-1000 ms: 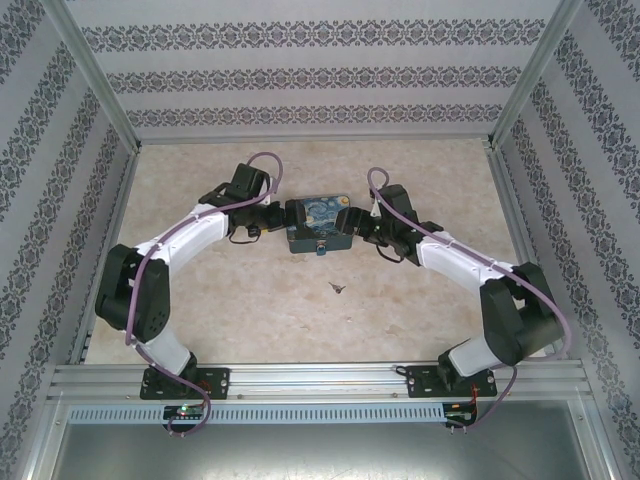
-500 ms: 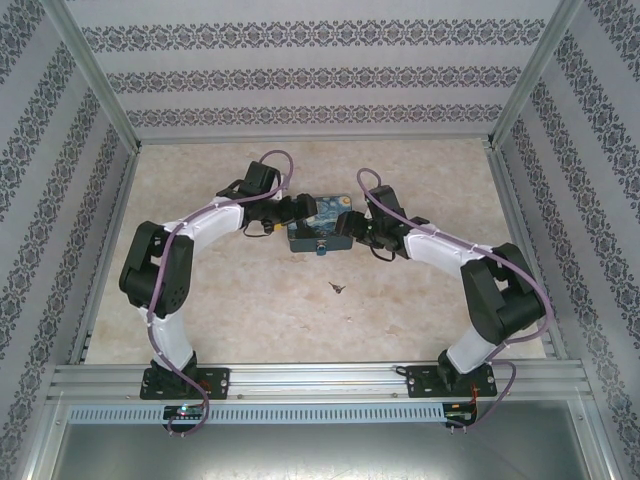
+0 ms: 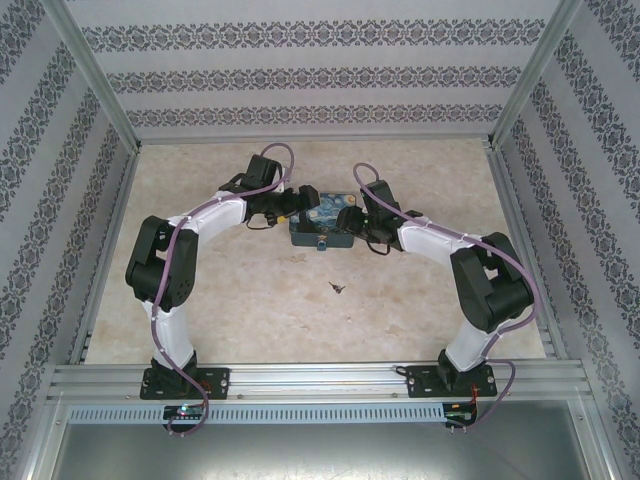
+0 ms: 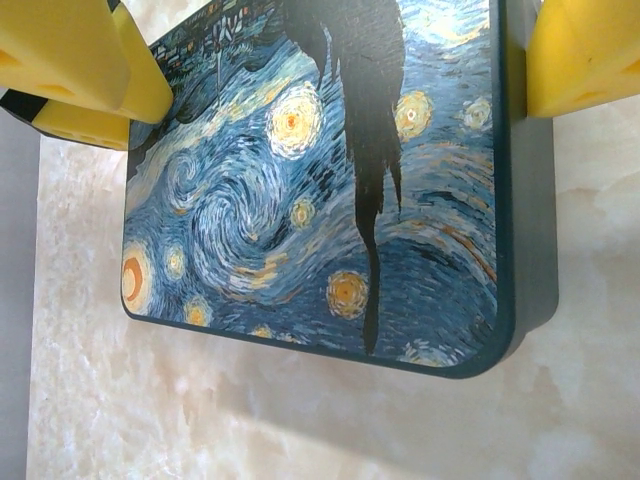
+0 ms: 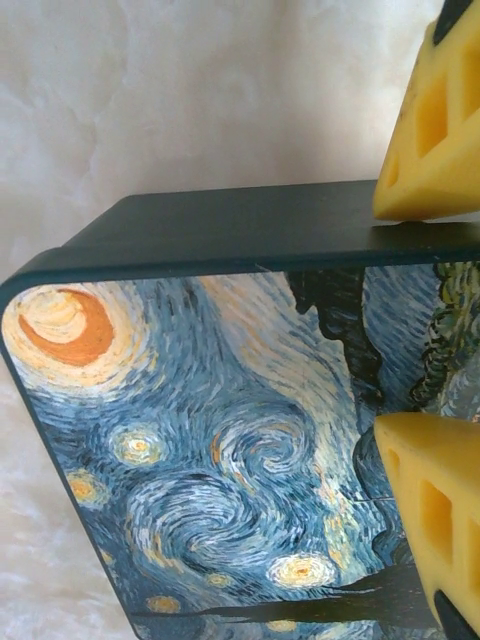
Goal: Unlock the padlock with the key
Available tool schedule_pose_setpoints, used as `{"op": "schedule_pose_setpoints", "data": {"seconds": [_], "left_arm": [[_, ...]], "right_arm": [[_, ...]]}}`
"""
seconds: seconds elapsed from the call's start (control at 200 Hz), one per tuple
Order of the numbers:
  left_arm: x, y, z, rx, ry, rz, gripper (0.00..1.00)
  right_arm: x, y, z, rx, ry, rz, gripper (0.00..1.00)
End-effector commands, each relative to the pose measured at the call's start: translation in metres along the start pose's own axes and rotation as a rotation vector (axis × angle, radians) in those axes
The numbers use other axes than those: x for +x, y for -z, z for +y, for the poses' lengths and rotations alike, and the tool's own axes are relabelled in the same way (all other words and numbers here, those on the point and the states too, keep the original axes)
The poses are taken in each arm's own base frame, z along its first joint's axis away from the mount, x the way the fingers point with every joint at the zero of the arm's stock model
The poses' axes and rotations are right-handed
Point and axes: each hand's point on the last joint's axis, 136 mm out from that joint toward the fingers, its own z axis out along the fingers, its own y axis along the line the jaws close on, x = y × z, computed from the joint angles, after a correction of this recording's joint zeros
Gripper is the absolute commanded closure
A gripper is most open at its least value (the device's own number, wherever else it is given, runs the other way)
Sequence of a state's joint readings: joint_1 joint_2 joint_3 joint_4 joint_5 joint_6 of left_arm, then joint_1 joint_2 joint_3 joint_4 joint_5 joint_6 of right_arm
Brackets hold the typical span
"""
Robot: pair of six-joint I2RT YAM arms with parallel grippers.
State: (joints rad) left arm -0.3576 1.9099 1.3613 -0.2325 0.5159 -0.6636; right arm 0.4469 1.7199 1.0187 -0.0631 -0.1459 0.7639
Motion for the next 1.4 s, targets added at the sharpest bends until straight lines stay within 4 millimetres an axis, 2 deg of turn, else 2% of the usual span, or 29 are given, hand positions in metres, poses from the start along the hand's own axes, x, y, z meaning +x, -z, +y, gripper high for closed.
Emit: {"op": "schedule_pose_setpoints", "data": {"seconds": [0.0,0.135,0.245,0.375,0.53,0.644,0.774,0.909,0.994,1.094,1.269,1.399], "left_arm": [[-0.003,0.003,-0.015,0.075,-0.001,-0.017,0.0],[0.0,0.004,-0.01,0.065,0.007,-0.018,0.0],[-0.002,0.005,-0.007,0.044,0.008,-0.033,0.0],[-0.011,0.012,-0.004,0.015,-0.002,-0.068,0.0],[-0.03,0.034,-0.001,0.001,-0.001,-0.127,0.0],[-0.036,0.056,-0.004,0.002,-0.013,-0.17,0.0],[-0.027,0.076,-0.006,-0.004,-0.027,-0.194,0.0],[-0.009,0.091,0.002,-0.021,-0.011,-0.206,0.0],[0.004,0.101,0.012,-0.046,0.004,-0.223,0.0],[0.018,0.114,0.022,-0.081,0.018,-0.245,0.0],[0.037,0.137,0.037,-0.134,0.037,-0.282,0.01],[0.044,0.151,0.043,-0.162,0.055,-0.313,0.01]], "right_arm": [[-0.01,-0.004,0.004,-0.001,-0.02,-0.019,0.48],[-0.014,-0.002,0.004,-0.004,-0.022,-0.025,0.47],[-0.019,0.007,0.007,-0.018,-0.009,-0.038,0.36],[-0.028,0.028,0.01,-0.04,0.008,-0.076,0.2],[-0.031,0.062,0.012,-0.068,0.024,-0.124,0.14],[-0.015,0.079,0.012,-0.069,0.059,-0.117,0.14],[0.011,0.088,0.01,-0.048,0.131,-0.092,0.14],[0.041,0.087,0.008,-0.005,0.227,-0.043,0.1],[0.058,0.083,0.004,0.055,0.291,-0.019,0.02],[0.074,0.078,0.004,0.09,0.337,0.007,0.02],[0.087,0.076,0.005,0.155,0.402,0.006,0.02],[0.083,0.08,-0.004,0.223,0.387,-0.025,0.02]]}}
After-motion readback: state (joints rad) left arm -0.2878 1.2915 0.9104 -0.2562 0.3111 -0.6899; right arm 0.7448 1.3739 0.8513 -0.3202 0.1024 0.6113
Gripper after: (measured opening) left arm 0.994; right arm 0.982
